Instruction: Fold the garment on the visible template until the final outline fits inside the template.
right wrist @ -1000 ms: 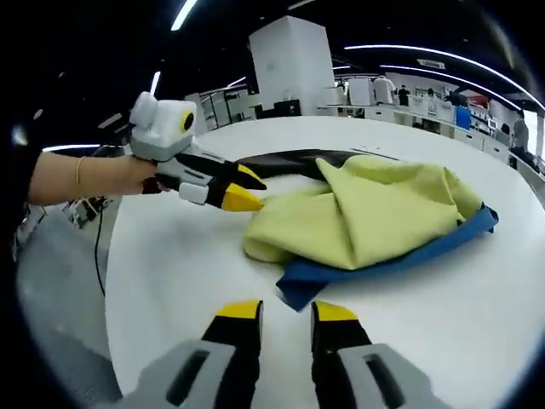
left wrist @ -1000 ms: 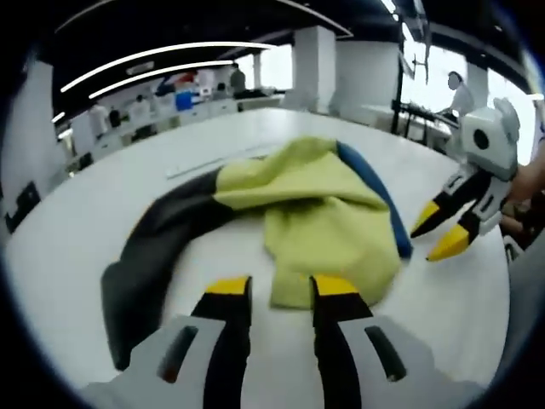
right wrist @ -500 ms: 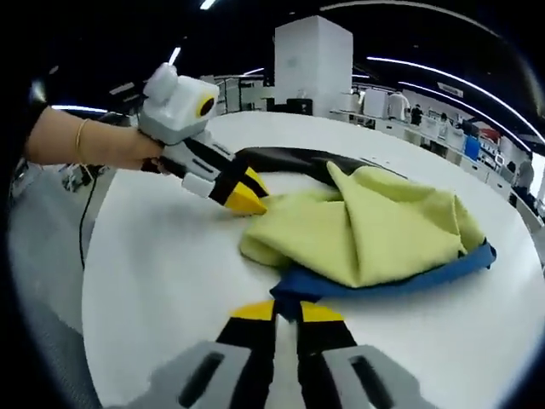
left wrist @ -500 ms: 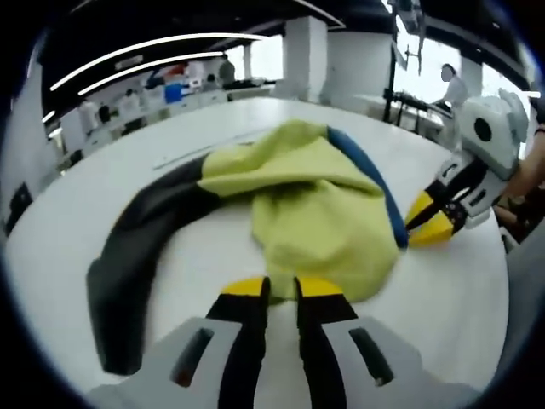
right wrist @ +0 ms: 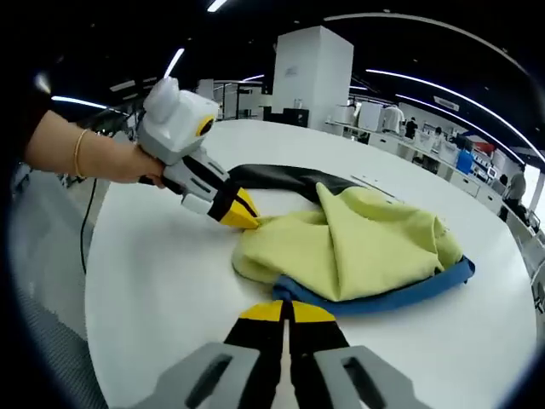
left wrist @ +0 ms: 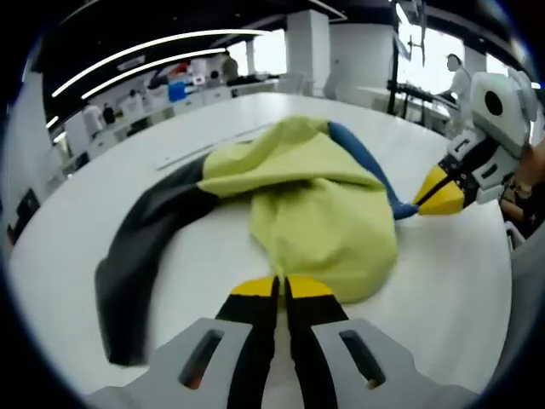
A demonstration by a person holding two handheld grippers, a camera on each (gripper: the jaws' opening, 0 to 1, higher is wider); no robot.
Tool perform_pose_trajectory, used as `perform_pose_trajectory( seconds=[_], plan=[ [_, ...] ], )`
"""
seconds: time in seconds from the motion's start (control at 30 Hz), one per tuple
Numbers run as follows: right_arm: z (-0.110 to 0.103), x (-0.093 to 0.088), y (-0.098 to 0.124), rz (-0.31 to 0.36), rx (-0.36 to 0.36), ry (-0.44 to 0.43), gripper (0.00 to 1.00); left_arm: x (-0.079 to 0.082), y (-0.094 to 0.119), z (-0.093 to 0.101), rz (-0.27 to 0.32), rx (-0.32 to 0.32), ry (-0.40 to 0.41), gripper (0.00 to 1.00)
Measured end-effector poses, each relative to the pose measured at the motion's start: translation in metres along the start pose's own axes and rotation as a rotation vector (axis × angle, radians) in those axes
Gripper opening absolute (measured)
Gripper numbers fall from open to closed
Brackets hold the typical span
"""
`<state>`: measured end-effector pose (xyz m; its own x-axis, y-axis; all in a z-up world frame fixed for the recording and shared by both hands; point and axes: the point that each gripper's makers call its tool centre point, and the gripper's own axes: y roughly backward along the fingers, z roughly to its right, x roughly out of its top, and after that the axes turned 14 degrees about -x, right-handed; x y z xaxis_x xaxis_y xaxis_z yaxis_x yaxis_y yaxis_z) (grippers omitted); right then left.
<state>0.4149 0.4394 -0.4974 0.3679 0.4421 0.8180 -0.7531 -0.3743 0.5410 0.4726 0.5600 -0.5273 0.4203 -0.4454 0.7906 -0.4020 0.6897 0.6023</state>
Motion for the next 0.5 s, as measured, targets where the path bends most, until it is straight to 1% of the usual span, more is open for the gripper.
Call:
perform_pose_trajectory(
  seconds=[0.17,0.3,0.37,0.4,0.5],
  plan=[
    [0.025,0.006,0.016,0.009,-0.044,-0.025,0.0,0.004,0.006,0.011,0.028,0.004,0.004,0.01],
    [0.045,0.006,0.026,0.011,-0.075,-0.039,0.0,0.009,0.01,0.016,0.033,0.014,-0.022,0.01],
    [0.056,0.006,0.031,0.009,-0.095,-0.052,0.0,0.015,0.016,0.019,0.052,0.022,-0.03,0.01],
    [0.059,0.006,0.032,0.009,-0.1,-0.056,0.0,0.017,0.018,0.02,0.06,0.026,-0.032,0.01],
    [0.078,0.006,0.039,0.011,-0.138,-0.06,0.0,0.027,0.028,0.023,0.091,0.047,-0.037,0.01]
  ],
)
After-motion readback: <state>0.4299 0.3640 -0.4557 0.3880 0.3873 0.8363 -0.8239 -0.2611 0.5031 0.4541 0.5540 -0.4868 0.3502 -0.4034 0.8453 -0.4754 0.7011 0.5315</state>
